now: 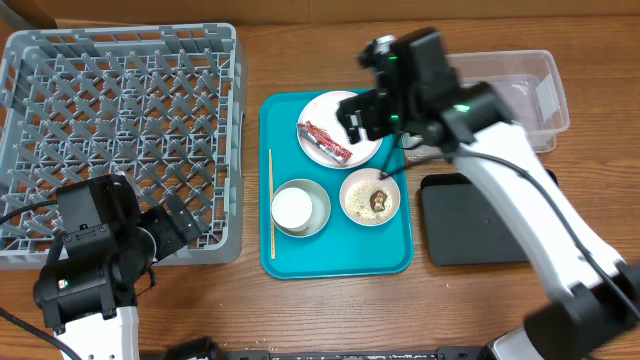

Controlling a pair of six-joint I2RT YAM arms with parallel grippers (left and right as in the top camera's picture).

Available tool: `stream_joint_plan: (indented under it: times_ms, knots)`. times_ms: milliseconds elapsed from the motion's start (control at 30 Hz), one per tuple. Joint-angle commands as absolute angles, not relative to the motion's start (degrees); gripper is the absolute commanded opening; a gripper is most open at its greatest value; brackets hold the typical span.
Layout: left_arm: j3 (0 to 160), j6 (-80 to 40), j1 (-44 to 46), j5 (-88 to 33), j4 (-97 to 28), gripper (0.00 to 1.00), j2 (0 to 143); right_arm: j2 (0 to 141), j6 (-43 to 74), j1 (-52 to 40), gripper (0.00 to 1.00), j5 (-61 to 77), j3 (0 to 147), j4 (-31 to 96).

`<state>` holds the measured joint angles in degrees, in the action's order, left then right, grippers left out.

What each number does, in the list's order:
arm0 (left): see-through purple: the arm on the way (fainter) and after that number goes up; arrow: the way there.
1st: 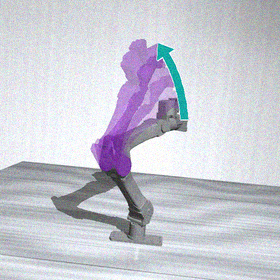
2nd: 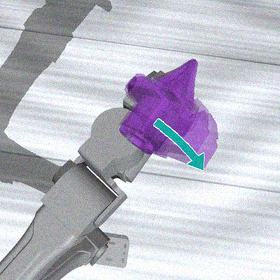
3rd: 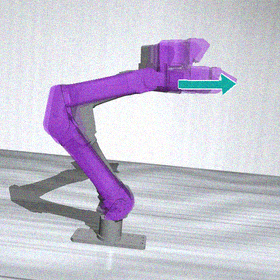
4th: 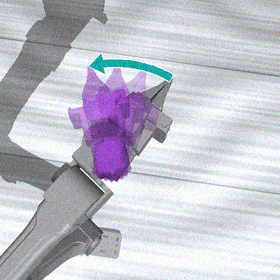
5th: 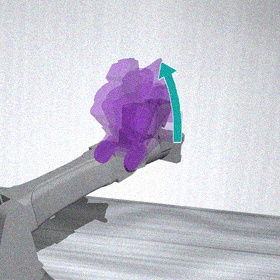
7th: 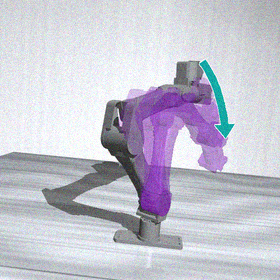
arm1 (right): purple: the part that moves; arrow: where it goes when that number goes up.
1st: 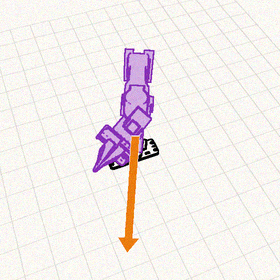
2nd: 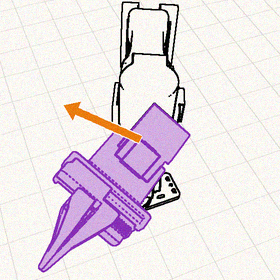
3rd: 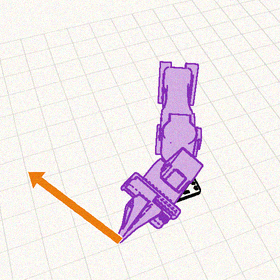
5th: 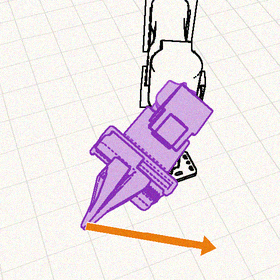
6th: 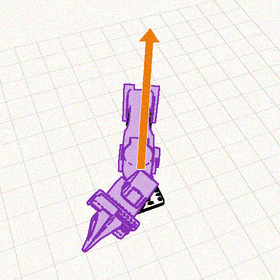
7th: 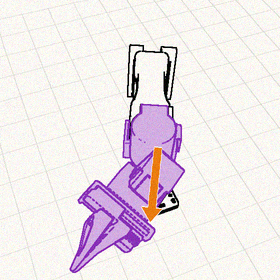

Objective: Sort waste into correct bins and load items into the dishwasher
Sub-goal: 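Reach the right gripper to the plate and grasp the red wrapper, then carry the red wrapper with the right gripper into the clear bin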

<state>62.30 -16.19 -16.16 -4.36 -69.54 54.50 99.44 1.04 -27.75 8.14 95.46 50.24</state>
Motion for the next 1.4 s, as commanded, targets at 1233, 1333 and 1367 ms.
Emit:
stream_joint_plan:
  times_ms: [1233, 1333, 1367]
  knots:
    - [63.53, -16.73, -16.49, -5.56, -69.89, 1.00, 54.37, 118.72, 3.29, -31.42, 0.04, -7.18, 107.37, 49.63]
    - [63.53, -16.73, -16.49, -5.56, -69.89, 1.00, 54.37, 115.15, 8.05, -28.75, 0.04, -7.75, 111.59, 50.30]
    - [63.53, -16.73, -16.49, -5.56, -69.89, 1.00, 54.37, 113.95, 9.93, -27.57, 0.04, -7.77, 112.22, 50.26]
